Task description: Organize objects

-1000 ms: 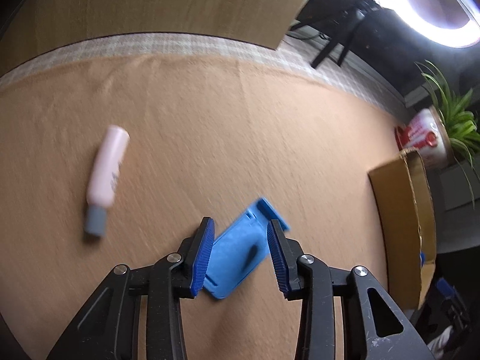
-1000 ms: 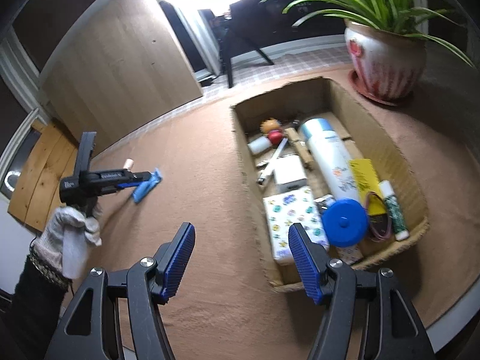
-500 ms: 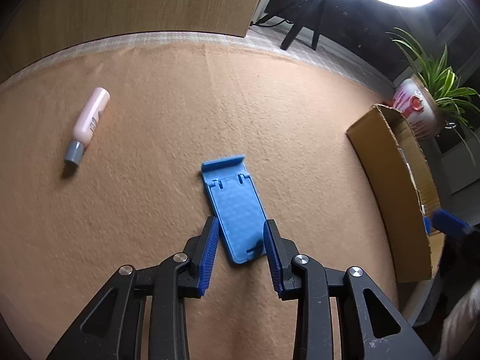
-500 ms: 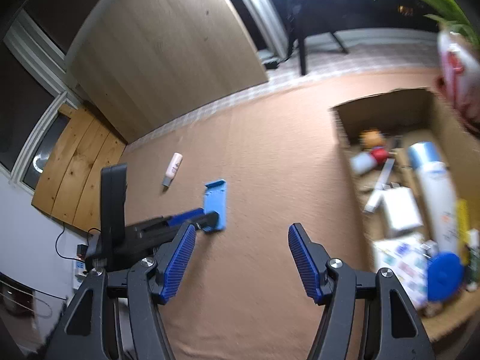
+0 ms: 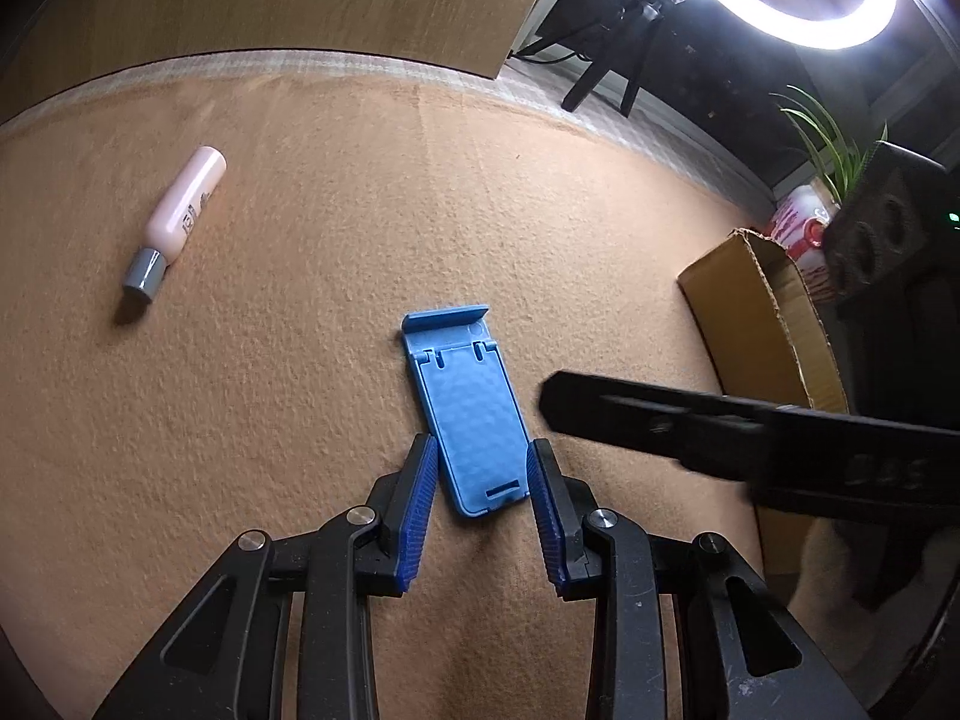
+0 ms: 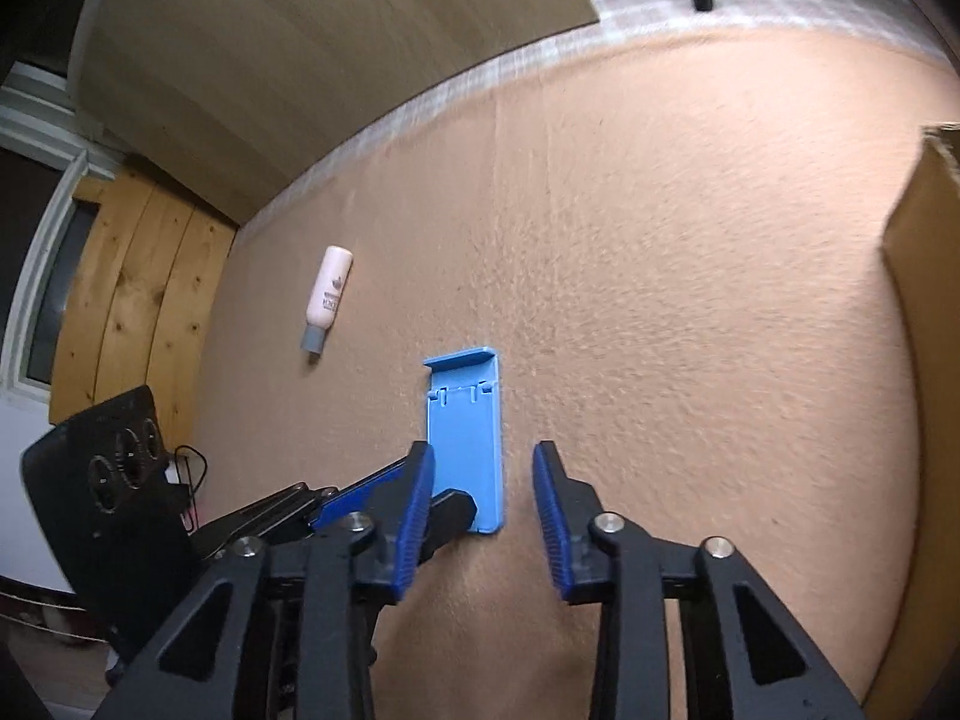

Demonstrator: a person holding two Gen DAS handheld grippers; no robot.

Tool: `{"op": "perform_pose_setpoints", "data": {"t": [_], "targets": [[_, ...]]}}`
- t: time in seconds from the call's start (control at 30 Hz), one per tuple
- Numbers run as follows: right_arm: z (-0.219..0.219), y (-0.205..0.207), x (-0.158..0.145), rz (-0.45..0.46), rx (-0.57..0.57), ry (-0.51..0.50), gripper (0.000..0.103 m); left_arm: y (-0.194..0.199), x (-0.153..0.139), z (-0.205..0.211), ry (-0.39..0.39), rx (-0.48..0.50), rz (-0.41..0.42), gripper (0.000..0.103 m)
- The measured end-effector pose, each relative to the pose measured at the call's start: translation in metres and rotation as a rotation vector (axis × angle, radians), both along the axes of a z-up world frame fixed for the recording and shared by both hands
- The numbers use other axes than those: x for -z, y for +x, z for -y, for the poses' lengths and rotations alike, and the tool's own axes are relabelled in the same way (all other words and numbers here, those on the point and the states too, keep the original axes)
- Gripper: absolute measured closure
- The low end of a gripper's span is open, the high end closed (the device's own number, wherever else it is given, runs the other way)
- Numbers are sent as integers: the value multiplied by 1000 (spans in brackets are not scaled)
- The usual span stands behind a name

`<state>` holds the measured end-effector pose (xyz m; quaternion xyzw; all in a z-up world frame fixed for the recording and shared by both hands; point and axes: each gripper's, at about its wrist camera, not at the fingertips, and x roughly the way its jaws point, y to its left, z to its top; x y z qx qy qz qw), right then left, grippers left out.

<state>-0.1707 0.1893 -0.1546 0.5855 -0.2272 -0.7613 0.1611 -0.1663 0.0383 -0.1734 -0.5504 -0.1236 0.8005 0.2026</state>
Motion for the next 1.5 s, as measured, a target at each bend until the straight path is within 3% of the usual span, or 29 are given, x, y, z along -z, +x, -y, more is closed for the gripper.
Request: {"op": "perform_pose_setpoints", "data": {"t": [0.4,0.8,1.17,1.5], "targets": [[7,-7,14,39,-4,-13,89,0,0,1,2,6,-1,72],[-6,13,1,25,30,-58,89,19,-12,-9,-3,31,-34,72],[-65,61,-41,-76,182,-50,89,44,-62,-67,36,154,-144,73],[-136,93,-64,-134,325,-27,89,48,-87,-142,81,284,-185,73]]}}
